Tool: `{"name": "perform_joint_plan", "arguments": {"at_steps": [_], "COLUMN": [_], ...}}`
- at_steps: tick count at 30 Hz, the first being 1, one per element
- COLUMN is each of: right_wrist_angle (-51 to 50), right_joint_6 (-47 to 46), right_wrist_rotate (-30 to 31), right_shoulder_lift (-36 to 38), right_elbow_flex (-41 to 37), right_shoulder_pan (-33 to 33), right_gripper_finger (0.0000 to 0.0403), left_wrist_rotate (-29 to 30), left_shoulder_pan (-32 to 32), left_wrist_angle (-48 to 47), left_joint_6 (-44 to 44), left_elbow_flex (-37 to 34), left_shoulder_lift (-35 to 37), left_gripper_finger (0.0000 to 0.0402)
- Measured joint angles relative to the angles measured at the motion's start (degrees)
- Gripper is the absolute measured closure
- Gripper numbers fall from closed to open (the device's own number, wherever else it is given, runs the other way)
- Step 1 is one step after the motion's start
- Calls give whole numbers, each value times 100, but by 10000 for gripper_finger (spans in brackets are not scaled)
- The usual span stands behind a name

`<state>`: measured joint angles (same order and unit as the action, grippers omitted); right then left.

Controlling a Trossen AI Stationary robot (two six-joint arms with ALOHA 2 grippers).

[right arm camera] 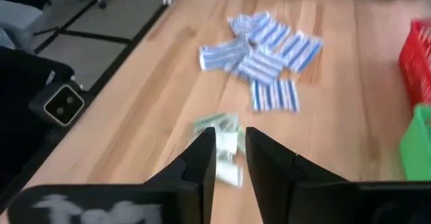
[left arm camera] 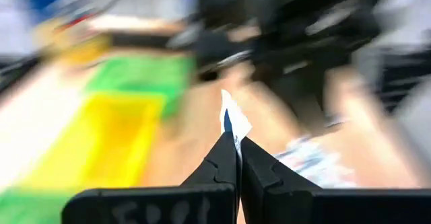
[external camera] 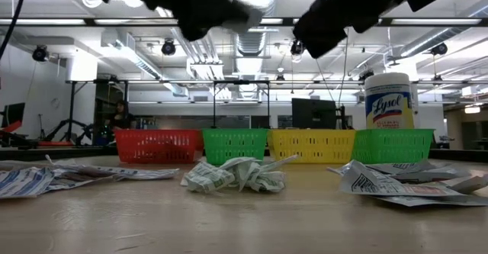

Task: Pick & Place First Aid Supplies
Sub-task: Put the alcohol pad into the red basket

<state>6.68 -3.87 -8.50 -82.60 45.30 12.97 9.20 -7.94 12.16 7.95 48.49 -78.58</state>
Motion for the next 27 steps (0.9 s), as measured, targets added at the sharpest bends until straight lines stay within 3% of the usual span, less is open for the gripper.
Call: {"name": "perform_joint_plan", "arguments": {"at_steps": [4,12,17,27], "right_wrist_angle": [-275,-589,-801,-996], "right_joint_6": [-205,-221,-311,-670], "right_wrist_rotate": [4,-31,-45,-58], "right_shoulder_lift": [1,10,17,58], "right_elbow_flex": [0,0,0,0], "right_shoulder_pan": [7,68,170,516], "right_gripper_finger": [320,338,347,349], "left_wrist_rotate": [1240,2435,2441,1262], "left_shoulder_pan": [16,324,710,1581], "left_wrist_angle": [-977,-2618,-3331,-4190], "left_joint_6": [171,171,190,307], "left_elbow_flex": [0,0,-4,-7], "left_shoulder_lift": [275,491,460,443], "left_gripper_finger": [401,401,401,401]}}
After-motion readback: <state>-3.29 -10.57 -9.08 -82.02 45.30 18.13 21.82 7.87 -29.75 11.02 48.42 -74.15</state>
